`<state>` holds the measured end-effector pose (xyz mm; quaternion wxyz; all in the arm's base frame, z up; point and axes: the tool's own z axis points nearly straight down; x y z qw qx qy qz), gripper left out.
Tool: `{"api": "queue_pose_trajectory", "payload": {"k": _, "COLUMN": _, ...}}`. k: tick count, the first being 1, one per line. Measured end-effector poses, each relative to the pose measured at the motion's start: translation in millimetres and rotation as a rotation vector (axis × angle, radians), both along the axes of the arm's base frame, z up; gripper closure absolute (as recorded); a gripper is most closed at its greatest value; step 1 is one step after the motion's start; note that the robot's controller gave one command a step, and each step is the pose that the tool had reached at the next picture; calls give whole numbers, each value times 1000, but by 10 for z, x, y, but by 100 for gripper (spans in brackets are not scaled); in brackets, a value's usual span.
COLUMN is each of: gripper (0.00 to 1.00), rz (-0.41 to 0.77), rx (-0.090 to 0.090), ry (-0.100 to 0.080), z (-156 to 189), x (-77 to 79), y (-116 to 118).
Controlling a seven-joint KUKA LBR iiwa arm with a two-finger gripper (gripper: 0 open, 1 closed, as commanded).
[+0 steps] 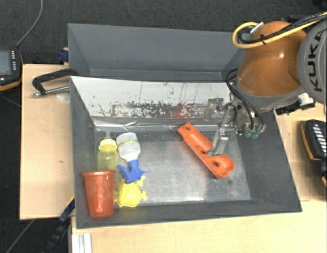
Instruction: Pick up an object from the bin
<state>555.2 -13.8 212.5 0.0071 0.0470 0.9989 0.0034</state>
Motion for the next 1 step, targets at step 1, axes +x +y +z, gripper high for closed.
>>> {"api": "queue_pose_trajectory", "payload": {"k": 1, "gripper": 0, "rz": -52, "rx": 1, "ry": -6, "z": -463, "x": -2, "y": 29}}
